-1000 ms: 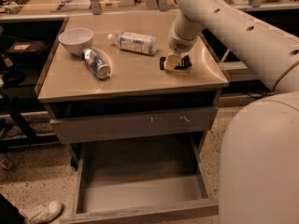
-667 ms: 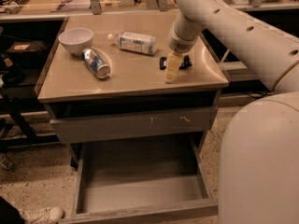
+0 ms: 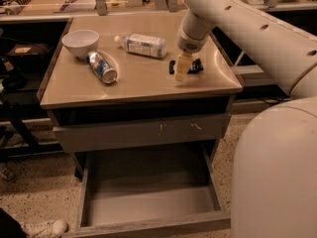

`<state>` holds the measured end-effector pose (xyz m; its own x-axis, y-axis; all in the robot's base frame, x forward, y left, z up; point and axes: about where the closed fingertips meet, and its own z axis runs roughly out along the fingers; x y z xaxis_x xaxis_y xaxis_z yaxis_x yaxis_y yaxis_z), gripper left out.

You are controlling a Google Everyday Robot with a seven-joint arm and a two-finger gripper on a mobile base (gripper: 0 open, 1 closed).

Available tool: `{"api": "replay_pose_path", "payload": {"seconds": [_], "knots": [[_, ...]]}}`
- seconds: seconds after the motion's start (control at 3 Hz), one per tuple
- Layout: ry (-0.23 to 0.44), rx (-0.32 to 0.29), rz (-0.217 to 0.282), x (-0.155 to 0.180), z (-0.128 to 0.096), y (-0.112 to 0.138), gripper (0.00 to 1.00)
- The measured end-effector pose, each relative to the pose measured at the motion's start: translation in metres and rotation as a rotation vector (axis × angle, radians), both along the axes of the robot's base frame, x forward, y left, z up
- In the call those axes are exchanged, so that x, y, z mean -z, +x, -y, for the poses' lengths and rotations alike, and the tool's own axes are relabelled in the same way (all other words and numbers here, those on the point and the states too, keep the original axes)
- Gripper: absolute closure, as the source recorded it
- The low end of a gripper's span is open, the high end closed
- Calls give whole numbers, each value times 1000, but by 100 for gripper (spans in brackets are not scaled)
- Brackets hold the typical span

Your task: Pick rxbar blueberry from middle drawer and place on counter

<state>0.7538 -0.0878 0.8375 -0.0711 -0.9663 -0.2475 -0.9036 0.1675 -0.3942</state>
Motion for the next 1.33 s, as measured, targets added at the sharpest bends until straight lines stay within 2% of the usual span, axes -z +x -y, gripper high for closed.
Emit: {"api": "replay_pose_path", "payload": {"seconds": [0.33,0.67,1.0,1.33], "knots": [[-51,30,87,-54,14,4,0],[-103,145,151,-106,63,10,0],[-152,331,158,-132,144,13,0],[-175,563,131,-134,235,0,0]]}}
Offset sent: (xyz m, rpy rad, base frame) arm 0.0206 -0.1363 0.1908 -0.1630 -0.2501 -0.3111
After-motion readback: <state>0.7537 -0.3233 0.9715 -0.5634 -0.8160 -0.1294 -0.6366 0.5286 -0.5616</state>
